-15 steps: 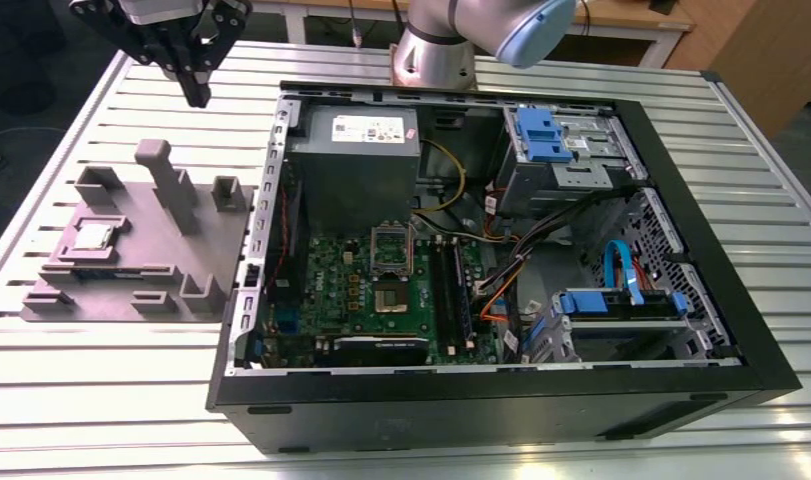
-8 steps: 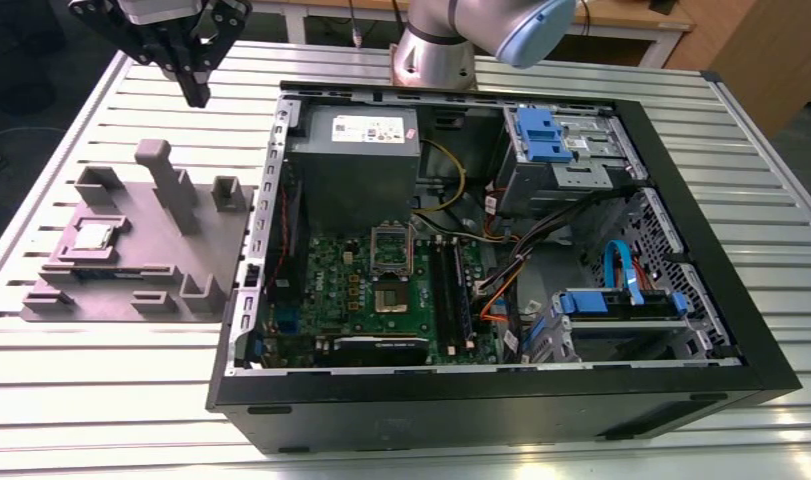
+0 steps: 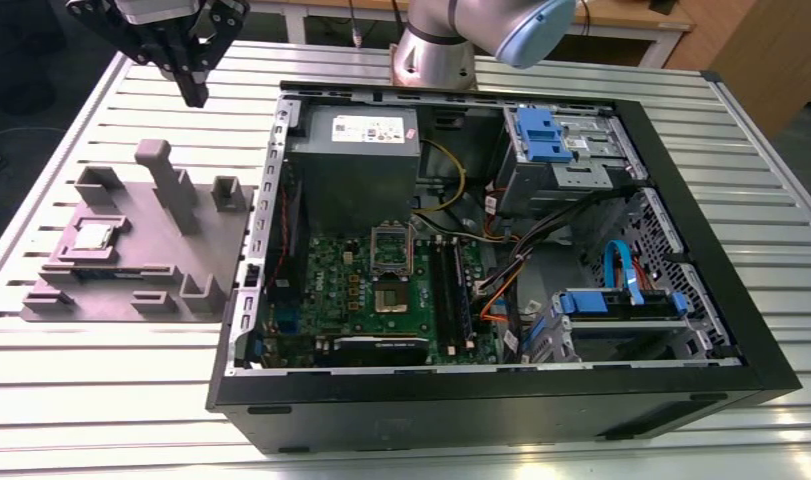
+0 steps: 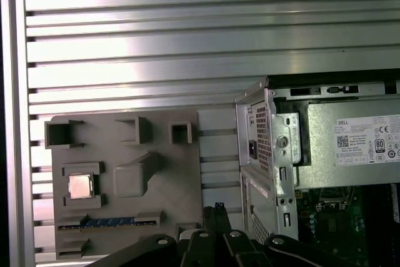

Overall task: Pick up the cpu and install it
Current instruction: 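Reach for the cpu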

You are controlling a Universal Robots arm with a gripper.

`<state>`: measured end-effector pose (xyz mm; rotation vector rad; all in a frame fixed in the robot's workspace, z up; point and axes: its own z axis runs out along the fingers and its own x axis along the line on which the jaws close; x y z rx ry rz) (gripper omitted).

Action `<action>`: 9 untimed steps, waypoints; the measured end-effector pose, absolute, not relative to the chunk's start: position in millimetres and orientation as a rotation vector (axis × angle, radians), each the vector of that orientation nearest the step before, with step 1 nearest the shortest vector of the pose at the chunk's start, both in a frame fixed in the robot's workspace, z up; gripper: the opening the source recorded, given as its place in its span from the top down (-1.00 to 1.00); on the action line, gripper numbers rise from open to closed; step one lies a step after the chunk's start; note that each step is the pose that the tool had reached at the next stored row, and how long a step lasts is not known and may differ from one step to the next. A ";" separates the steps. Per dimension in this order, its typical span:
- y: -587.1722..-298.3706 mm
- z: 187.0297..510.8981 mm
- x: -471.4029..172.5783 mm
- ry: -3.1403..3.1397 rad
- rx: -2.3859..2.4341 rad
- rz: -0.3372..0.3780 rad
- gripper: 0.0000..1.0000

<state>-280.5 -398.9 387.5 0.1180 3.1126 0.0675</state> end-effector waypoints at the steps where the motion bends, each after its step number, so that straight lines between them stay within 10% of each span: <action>1: -398.9 387.5 -280.9 3.113 0.118 0.068 0.79; 9: -398.9 387.4 -284.3 3.112 0.118 0.068 0.79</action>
